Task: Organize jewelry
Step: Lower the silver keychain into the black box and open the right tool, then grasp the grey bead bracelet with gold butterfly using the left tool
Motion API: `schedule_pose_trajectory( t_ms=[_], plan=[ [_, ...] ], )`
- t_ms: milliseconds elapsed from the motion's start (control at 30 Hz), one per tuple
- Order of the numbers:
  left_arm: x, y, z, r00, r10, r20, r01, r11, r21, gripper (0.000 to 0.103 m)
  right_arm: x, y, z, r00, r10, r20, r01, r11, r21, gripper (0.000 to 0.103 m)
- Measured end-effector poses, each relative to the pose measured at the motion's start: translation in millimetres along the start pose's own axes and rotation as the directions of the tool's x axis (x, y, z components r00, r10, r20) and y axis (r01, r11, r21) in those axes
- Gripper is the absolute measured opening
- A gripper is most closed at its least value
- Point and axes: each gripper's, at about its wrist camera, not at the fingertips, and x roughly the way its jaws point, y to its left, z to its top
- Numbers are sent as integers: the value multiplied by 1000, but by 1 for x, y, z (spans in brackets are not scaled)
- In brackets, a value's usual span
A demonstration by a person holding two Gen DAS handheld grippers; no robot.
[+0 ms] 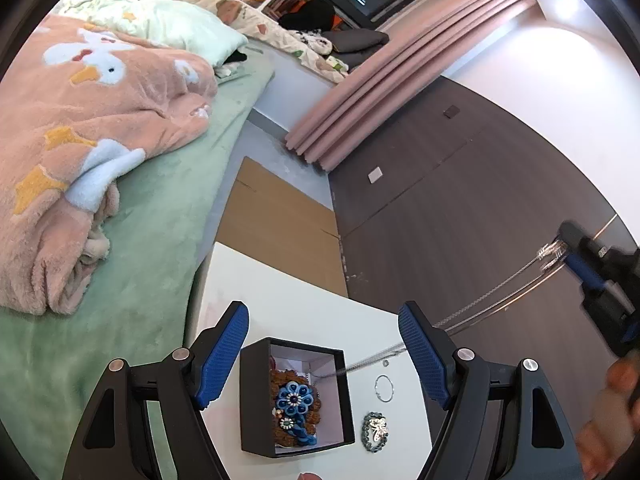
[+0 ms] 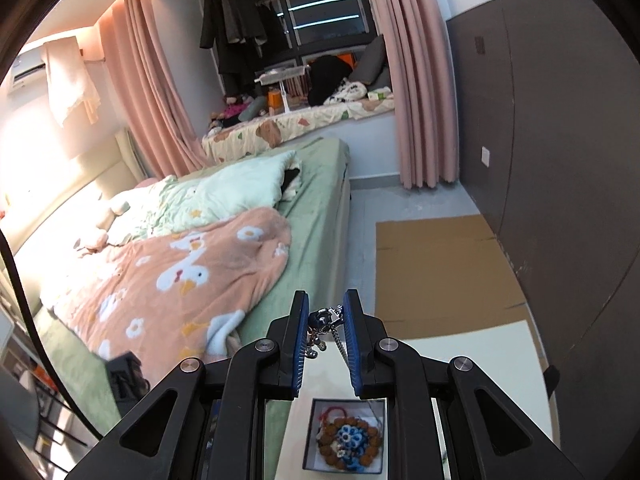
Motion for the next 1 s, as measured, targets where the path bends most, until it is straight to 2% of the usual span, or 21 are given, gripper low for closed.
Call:
schedule_pose_trajectory(
  t_ms=[200, 467, 600, 633, 667, 733, 1000],
  plan=[
    [-7, 13, 4, 999, 26, 35, -24, 998, -57, 78, 29, -17, -25, 998, 11, -67, -8, 999, 43, 19],
    [-2, 17, 4, 999, 30, 9, -30, 997, -72, 78, 68, -37, -57, 988, 16, -152, -1, 995, 99, 19],
    [-1, 17, 4, 999, 33, 6, -32, 997, -68, 78, 88, -50, -74, 976, 40, -214, -8, 989, 144, 19],
    [0, 17, 4, 999, 34, 3, -33, 997, -66, 78, 91, -54, -78, 973, 36, -230, 0, 987, 159, 23],
    [1, 17, 4, 999, 36, -1, -36, 997, -63, 78, 93, -58, -79, 971, 34, -237, 7, 986, 167, 36],
    [4, 16, 3, 999, 40, -14, -41, 998, -54, 78, 89, -68, -85, 973, 27, -229, 19, 981, 195, 54],
    [17, -6, -8, 998, 49, -50, -47, 998, 44, 78, 47, -117, -114, 981, -6, -192, 61, 958, 281, 55]
  ],
)
